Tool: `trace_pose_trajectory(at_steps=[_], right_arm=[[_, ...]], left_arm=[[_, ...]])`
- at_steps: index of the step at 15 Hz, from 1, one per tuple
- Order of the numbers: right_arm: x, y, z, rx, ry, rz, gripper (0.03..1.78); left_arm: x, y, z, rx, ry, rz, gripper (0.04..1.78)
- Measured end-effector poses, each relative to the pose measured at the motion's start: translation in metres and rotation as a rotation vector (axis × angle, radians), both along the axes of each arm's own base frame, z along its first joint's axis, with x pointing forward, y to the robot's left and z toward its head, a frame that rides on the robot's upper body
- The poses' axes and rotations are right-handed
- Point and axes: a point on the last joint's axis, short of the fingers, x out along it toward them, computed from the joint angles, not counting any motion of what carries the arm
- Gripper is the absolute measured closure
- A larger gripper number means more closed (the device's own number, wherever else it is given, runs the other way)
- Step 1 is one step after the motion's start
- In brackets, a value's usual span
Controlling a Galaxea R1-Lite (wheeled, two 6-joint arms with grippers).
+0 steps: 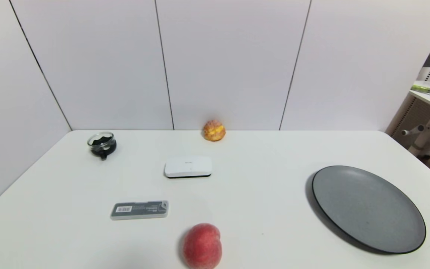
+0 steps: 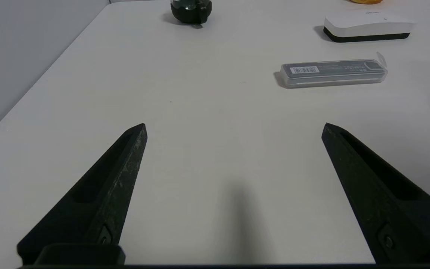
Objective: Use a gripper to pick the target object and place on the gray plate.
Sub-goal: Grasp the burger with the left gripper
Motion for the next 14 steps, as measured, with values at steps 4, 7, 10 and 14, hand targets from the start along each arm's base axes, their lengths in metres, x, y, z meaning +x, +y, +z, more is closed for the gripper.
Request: trace_pose_trajectory(at_steps=[4, 7, 10, 14], right_arm=[[0.0000, 0.0000, -0.0002, 0.000, 0.001, 0.000, 0.10], [0.0001, 0.0000, -0.0003, 0.000, 0.001, 0.000, 0.10], [0.0001, 0.0000, -0.0003, 0.000, 0.001, 0.000, 0.10], [0.0001, 0.0000, -0.0003, 0.000, 0.001, 0.000, 0.10]], left_arm=[[0.0000, 0.0000, 0.0000, 0.000, 0.000, 0.000, 0.13], [0.0000, 0.0000, 0.0000, 0.000, 0.000, 0.000, 0.13], [0.0000, 0.0000, 0.0000, 0.000, 0.000, 0.000, 0.13], [0.0000, 0.0000, 0.0000, -0.001, 0.000, -0.001, 0.13]])
